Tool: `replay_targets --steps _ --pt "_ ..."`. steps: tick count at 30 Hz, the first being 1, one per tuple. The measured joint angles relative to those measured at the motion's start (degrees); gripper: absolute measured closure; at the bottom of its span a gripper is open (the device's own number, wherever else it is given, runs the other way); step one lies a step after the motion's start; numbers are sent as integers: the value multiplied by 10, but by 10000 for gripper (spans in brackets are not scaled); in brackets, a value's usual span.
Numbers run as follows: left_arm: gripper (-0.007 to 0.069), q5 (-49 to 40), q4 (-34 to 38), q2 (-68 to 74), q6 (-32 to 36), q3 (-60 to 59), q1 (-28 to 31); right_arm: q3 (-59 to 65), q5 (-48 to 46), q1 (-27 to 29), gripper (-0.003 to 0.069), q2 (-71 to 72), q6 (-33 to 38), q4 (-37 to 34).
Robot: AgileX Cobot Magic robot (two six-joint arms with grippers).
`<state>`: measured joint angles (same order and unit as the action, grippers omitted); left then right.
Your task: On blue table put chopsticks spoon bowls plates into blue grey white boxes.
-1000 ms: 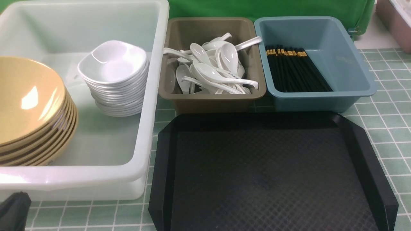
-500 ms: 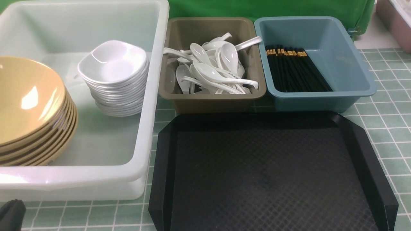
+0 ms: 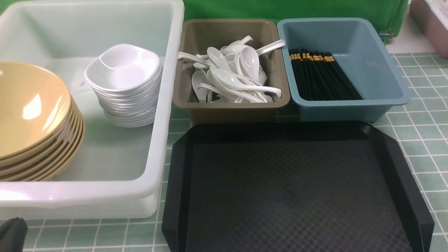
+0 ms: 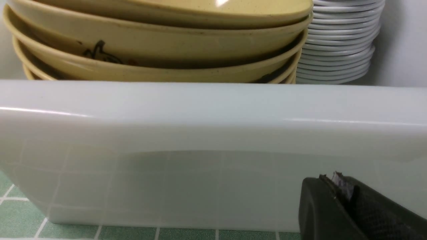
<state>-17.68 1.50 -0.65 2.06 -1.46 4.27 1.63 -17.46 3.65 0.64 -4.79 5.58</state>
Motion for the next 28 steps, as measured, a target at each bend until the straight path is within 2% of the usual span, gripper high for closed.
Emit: replay_targets --steps 28 --pt "622 0 0 0 0 0 0 0 0 0 533 0 0 0"
